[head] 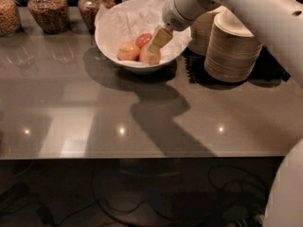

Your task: Pick apple from white bowl

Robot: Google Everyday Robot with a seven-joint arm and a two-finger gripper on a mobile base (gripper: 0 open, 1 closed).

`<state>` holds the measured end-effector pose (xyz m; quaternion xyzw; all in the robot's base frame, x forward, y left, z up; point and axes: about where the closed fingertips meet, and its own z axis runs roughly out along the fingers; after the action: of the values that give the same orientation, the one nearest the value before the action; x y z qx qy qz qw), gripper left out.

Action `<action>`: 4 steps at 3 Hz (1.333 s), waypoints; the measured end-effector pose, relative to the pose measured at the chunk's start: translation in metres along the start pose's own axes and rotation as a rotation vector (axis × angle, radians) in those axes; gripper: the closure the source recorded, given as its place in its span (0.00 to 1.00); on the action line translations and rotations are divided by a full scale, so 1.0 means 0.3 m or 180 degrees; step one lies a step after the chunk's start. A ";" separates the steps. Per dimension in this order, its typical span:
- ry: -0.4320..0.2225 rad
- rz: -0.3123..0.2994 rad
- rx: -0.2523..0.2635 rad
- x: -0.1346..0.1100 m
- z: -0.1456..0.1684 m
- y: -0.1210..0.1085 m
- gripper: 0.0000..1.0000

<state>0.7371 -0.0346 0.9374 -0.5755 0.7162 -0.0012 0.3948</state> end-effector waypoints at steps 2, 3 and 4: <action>0.0071 0.0212 -0.0160 0.028 0.072 0.033 0.35; 0.0105 0.0285 -0.0262 0.043 0.102 0.060 0.26; 0.0137 0.0340 -0.0362 0.051 0.122 0.086 0.27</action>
Offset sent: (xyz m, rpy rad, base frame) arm 0.0043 0.0057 -0.0357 0.0347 0.1231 -0.0471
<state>0.7361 -0.0219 0.8918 -0.5578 0.7531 0.0482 0.3455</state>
